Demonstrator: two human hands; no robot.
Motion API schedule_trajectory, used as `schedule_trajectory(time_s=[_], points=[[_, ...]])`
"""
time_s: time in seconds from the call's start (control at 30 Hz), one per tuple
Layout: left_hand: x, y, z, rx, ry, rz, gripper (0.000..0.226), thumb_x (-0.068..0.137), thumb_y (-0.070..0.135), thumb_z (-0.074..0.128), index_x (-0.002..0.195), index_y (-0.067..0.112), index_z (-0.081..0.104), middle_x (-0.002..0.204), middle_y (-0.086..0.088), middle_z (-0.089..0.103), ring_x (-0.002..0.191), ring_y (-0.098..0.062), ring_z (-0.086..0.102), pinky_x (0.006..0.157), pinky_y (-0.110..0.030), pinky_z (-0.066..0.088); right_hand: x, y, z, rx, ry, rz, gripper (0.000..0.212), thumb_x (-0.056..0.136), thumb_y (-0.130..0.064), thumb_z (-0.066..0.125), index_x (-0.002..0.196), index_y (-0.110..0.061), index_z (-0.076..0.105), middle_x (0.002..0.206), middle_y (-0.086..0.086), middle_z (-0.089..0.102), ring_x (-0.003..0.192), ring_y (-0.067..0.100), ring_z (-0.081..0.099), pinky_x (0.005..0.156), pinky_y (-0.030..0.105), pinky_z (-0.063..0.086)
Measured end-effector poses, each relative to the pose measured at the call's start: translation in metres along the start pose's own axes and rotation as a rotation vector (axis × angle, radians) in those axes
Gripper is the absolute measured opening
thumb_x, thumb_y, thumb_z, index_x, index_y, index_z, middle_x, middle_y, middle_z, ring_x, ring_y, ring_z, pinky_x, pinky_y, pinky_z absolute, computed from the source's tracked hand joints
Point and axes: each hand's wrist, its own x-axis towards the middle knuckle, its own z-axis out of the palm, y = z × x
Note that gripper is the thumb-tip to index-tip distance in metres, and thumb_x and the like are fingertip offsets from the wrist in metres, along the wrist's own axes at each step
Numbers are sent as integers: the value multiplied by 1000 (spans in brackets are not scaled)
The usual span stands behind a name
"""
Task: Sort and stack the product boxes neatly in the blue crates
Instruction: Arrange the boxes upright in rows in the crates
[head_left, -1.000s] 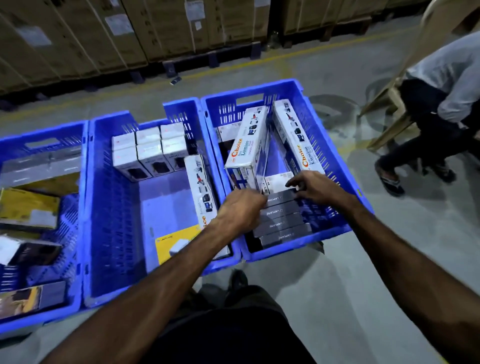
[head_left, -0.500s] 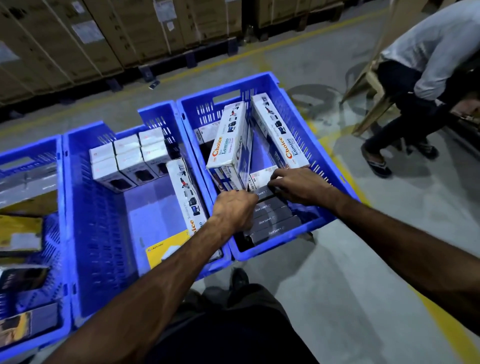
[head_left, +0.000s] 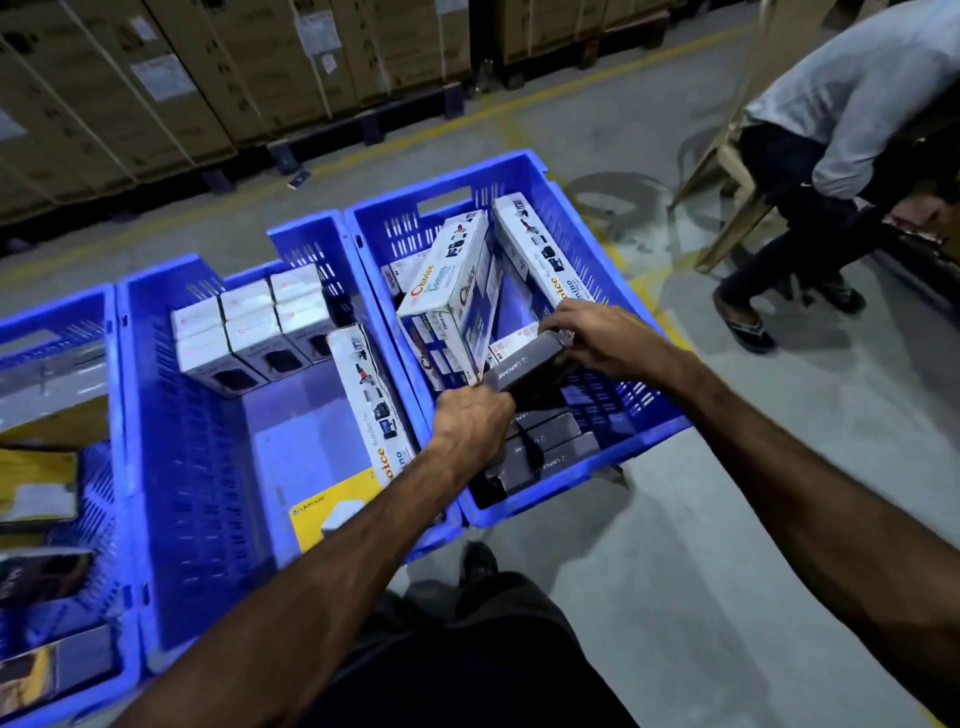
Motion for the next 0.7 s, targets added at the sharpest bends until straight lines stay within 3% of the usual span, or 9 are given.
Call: schedule_trajectory(time_s=[0.13, 0.27, 0.37, 0.47, 0.57, 0.63, 0.7], points=[[5, -3, 3, 50, 5, -40, 24, 90, 25, 76, 111, 15, 71, 96, -1, 73, 91, -22, 72, 67, -33, 43, -6, -4, -2, 69, 73, 15, 40, 93, -28, 76, 129, -13, 64, 124, 5, 63, 114, 28, 62, 89, 48, 50], [2, -5, 8, 7, 56, -25, 23, 94, 27, 68, 116, 19, 71, 110, -2, 74, 104, -25, 71, 76, -34, 45, -12, -4, -6, 183, 142, 8, 39, 94, -32, 64, 128, -13, 63, 120, 5, 60, 105, 21, 58, 89, 39, 48], [-8, -16, -7, -142, 162, -41, 44, 92, 58, 65, 113, 21, 71, 104, -8, 76, 98, -33, 72, 76, -37, 50, -21, 0, -15, 288, 224, 64, 40, 93, -33, 62, 127, -12, 62, 114, -2, 57, 93, 6, 51, 87, 29, 43], [-25, -37, -29, -370, 268, -57, 63, 77, 83, 55, 95, 24, 71, 89, -5, 76, 88, -33, 71, 65, -34, 41, -29, -2, -36, 429, 323, 149, 36, 93, -34, 59, 126, -19, 61, 111, -2, 55, 85, -4, 53, 80, 15, 42], [-42, -63, -46, -647, 275, -103, 53, 70, 71, 59, 89, 24, 72, 70, 0, 65, 72, -25, 64, 59, -34, 42, -30, -1, -63, 662, 417, 168, 28, 99, -31, 56, 126, -22, 57, 108, 0, 61, 79, -4, 61, 74, 13, 51], [-49, -79, -50, -1009, 264, -117, 39, 80, 57, 77, 81, 19, 71, 57, 1, 52, 53, -16, 48, 53, -33, 35, -25, -1, -74, 807, 464, 190, 26, 104, -31, 55, 127, -20, 58, 98, -1, 64, 72, 5, 62, 69, 22, 56], [-56, -92, -50, -1350, 259, -157, 32, 86, 37, 85, 79, 10, 70, 55, -5, 45, 51, -17, 39, 51, -31, 30, -16, -9, -76, 997, 478, 228, 23, 109, -26, 51, 127, -14, 59, 88, 1, 62, 65, 8, 58, 66, 24, 56]])
